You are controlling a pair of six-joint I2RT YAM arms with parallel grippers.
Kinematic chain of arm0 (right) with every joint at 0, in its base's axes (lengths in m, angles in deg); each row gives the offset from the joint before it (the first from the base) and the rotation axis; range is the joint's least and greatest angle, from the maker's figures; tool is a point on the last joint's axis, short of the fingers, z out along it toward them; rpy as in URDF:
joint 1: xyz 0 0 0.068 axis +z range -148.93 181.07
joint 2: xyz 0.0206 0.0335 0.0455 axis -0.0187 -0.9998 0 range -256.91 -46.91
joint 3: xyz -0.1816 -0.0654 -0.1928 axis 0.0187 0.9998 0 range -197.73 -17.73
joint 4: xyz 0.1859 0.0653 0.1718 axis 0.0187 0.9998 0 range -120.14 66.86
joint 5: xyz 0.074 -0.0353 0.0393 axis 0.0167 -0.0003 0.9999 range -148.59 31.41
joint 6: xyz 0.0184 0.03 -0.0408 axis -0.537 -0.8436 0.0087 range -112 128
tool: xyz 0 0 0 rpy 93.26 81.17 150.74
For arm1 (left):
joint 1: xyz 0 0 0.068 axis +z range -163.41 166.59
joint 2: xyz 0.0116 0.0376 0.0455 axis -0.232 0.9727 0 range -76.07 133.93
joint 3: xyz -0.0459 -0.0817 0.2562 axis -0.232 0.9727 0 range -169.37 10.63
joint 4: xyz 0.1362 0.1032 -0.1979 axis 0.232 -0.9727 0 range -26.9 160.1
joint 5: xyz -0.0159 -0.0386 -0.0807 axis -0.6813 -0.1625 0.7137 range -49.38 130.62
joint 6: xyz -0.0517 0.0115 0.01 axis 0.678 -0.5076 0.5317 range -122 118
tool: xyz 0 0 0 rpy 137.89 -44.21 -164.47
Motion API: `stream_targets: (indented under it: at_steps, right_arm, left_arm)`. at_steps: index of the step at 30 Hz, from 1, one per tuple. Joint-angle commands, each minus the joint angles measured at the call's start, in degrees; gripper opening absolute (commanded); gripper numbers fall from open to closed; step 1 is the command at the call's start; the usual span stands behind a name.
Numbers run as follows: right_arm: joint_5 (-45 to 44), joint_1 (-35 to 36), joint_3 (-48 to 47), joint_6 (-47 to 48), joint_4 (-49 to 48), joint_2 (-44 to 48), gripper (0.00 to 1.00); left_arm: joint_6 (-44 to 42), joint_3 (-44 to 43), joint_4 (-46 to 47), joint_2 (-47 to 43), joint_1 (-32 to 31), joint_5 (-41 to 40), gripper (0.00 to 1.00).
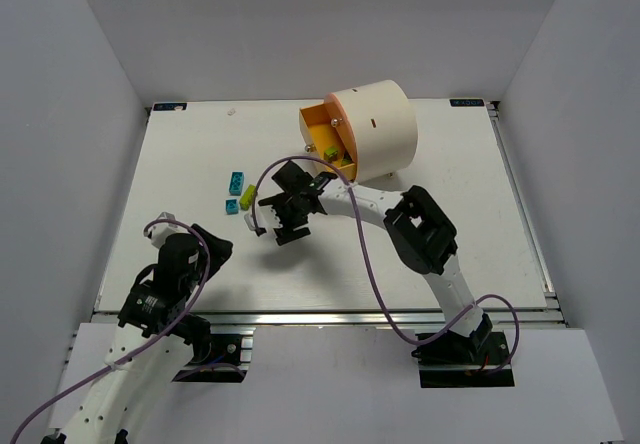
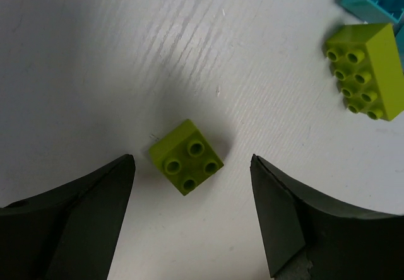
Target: Sort the legos into containers by color
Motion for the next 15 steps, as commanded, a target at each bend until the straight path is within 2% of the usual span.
stream_targets:
  at_steps: [1, 6, 9, 12, 13, 15]
  right_arm:
    - [0.63, 0.58, -2.04, 3.70, -1.25, -1.27, 0.79]
    - [0.89, 0.40, -1.95, 7.57, -1.07, -2.24, 0.75]
    - [1.59, 0.23, -2.39, 10.12, 0.24, -2.68, 0.68]
    - [2.21, 0.31, -3.27, 11.97, 2.79, -3.03, 0.57]
    - [2.30, 0.31, -3.45, 12.67, 4.71, -3.20, 0.46]
    - [2.39, 0.23, -3.80, 13.03, 6.13, -3.29, 0.37]
  left_arm:
    - [0.58, -1.80, -1.47, -0.26, -0.23, 0.24, 0.71]
    - [0.75, -1.72, -1.48, -0.79, -0.23, 0.41, 0.71]
    - [0.75, -1.63, -1.30, -0.44, -0.23, 0.50, 0.71]
    - [0.58, -1.63, -1.04, -0.09, -0.23, 0.67, 0.71]
    - [0.40, -1.54, -0.95, 0.00, -0.23, 0.85, 0.71]
    - [0.31, -1.19, -0.25, 0.18, -0.23, 1.03, 0.71]
